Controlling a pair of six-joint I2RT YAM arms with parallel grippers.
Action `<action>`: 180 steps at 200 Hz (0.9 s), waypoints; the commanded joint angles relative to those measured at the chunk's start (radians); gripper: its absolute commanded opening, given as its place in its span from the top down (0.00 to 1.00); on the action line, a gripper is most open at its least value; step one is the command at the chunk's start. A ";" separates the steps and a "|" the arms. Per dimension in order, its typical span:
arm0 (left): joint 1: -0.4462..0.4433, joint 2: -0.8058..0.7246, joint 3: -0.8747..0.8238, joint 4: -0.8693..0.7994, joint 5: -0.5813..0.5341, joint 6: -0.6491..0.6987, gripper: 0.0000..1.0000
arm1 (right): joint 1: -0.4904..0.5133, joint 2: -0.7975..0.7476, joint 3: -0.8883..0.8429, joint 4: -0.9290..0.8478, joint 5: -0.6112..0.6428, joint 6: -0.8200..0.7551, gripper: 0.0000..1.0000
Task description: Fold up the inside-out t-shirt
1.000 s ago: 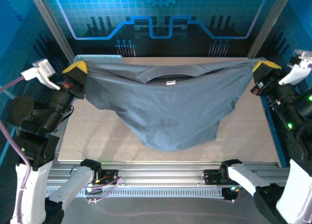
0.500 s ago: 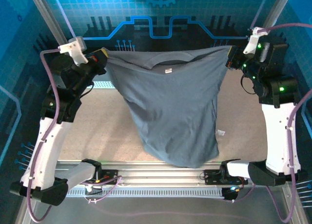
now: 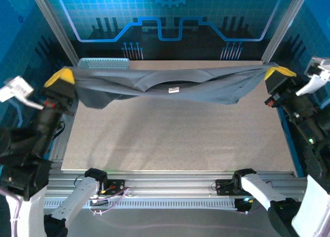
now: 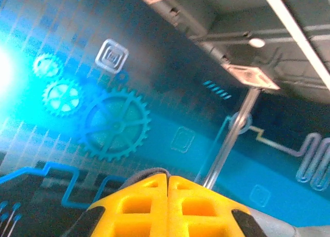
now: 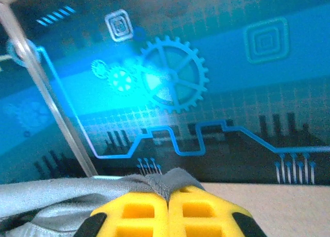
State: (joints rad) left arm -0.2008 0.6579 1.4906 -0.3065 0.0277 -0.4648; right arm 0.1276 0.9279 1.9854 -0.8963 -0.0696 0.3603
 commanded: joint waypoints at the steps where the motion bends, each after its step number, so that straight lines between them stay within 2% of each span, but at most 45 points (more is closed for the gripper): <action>1: 0.006 -0.010 0.020 0.057 0.045 0.003 1.00 | -0.014 -0.008 0.045 0.045 -0.042 0.017 1.00; 34: 0.007 0.034 0.055 0.053 0.037 0.015 1.00 | -0.015 0.022 0.068 0.059 -0.006 0.007 1.00; 71: 0.007 0.207 0.092 0.018 -0.007 0.025 1.00 | -0.015 0.146 0.059 0.074 0.078 -0.018 1.00; 110: 0.008 0.427 0.072 -0.005 -0.089 0.044 1.00 | -0.018 0.258 -0.139 0.176 0.114 -0.009 1.00; 154: 0.008 0.741 0.009 0.082 -0.103 0.042 1.00 | -0.023 0.470 -0.385 0.335 0.116 0.032 1.00; 180: 0.010 1.008 0.096 0.088 -0.122 0.030 1.00 | -0.047 0.685 -0.383 0.366 0.171 0.066 1.00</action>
State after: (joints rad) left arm -0.2008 1.4876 1.5192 -0.2600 -0.0505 -0.4419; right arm 0.1173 1.4754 1.5959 -0.6296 0.0376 0.3840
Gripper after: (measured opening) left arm 0.053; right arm 0.063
